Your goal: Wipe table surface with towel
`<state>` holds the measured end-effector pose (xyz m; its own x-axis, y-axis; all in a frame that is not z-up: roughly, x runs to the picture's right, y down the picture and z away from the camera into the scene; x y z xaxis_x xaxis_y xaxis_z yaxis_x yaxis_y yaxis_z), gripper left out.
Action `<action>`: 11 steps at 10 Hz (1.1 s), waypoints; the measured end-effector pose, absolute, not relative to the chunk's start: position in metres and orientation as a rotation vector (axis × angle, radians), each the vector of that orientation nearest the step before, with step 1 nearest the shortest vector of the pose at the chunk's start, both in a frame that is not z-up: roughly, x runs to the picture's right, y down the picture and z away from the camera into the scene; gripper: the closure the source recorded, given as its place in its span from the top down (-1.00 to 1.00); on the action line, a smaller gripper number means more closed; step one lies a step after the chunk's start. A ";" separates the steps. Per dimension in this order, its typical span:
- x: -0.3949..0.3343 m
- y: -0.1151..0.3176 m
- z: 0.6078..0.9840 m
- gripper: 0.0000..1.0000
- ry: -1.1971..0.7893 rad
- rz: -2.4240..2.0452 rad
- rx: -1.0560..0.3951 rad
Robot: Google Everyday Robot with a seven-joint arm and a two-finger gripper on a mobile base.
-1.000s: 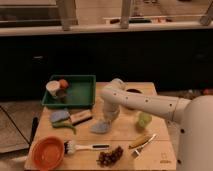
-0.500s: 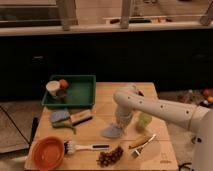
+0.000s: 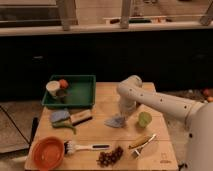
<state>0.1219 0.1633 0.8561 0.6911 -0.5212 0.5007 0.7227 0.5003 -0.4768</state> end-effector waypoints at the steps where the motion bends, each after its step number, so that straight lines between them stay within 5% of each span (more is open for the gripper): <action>1: 0.111 0.154 0.864 -0.98 -0.311 -0.775 -0.708; 7: 0.039 0.180 0.853 -0.98 -0.411 -0.962 -0.692; 11: 0.073 0.209 0.836 -0.98 -0.414 -0.919 -0.694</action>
<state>0.0732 0.2095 0.8355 0.5522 -0.5797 0.5991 0.8329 0.4152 -0.3659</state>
